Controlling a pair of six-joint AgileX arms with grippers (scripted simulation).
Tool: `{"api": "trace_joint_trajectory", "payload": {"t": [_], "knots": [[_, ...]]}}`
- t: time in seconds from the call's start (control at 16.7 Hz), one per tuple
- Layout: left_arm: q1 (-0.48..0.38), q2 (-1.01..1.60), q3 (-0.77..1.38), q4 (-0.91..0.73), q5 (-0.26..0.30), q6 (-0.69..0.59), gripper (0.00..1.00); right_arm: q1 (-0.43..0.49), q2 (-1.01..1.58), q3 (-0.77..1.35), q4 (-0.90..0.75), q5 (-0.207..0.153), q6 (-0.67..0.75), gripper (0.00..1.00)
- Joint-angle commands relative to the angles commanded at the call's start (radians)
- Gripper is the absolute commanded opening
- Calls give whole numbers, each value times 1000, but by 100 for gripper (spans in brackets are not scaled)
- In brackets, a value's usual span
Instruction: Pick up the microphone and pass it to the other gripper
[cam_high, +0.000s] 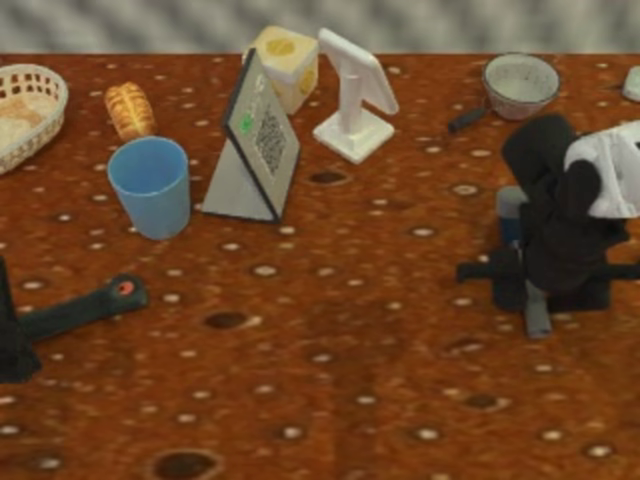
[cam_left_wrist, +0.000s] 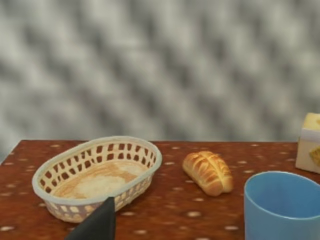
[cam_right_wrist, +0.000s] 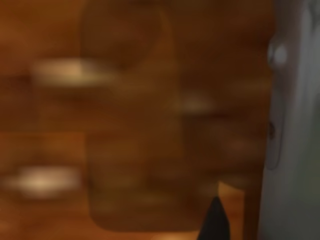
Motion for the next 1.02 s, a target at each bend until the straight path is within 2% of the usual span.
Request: {"api": "trace_joint_trajectory", "payload": {"t": [0.36,0.42,0.6,0.78,1.02], "knots": [[0,0,0,0,0,0,100,0,0,0,0,0,0,0],[0,0,0,0,0,0,100,1,-43,18,-19,15,-10,0],[0,0,0,0,0,0,100,3,-49,12,14,3,-19,0],[0,0,0,0,0,0,100,4,-72,-13,138,-41,-50,0],[0,0,0,0,0,0,100,2,-123,-83,413,-134,-112,0]]}}
